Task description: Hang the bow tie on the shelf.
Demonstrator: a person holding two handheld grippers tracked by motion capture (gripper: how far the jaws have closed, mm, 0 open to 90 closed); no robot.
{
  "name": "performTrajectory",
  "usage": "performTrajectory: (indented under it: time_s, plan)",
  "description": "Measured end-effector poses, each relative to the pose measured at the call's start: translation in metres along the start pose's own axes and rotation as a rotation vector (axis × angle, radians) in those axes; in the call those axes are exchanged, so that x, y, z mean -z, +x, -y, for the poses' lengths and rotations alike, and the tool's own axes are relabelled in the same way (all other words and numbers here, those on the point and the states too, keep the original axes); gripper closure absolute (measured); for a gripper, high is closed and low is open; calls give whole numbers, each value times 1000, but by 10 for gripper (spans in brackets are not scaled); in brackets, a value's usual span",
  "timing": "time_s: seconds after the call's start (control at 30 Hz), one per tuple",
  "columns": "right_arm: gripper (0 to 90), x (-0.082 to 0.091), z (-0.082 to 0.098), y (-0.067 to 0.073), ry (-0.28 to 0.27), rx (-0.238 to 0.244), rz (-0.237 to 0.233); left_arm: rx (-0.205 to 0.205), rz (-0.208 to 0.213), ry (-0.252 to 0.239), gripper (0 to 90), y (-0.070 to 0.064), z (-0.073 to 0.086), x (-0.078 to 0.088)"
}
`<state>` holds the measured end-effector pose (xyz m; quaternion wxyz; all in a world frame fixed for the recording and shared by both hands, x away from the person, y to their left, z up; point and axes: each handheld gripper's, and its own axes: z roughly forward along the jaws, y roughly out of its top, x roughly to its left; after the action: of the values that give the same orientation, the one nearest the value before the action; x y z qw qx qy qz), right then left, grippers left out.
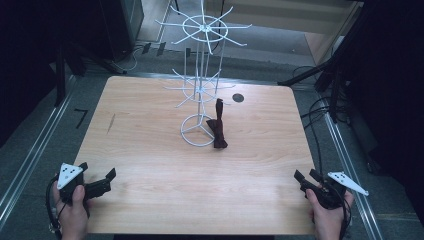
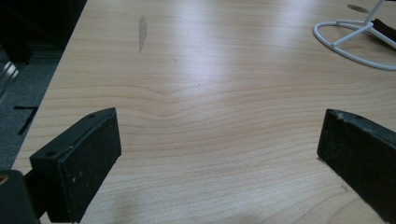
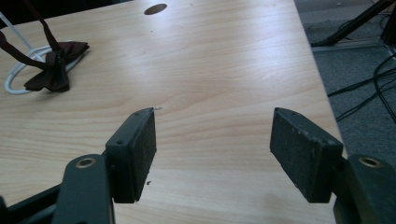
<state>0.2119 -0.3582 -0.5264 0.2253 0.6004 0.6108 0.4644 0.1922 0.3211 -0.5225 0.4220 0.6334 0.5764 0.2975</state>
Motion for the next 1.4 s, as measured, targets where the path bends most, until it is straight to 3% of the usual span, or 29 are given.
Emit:
performTrajectory:
  time_s: [0.47,0.77,0.9,1.2,1.33,1.4]
  plan:
    - [313,26,13,-36,-31,-39,71,8,4,1,2,1,0,0]
    - [315,36,24,-50,-32,-44,102,7,2,0,2,0,0,0]
    - [318,35,28,-51,-35,-42,120,5,4,2,2,0,0,0]
    - [331,31,32,-51,-52,-63,96,0,-2,4,2,0,0,-1]
    - [324,29,31,-48,-42,-14,100,1,-2,4,2,0,0,-1]
    - [291,28,31,-46,-23,-14,95,-3,-3,7,2,0,0,0]
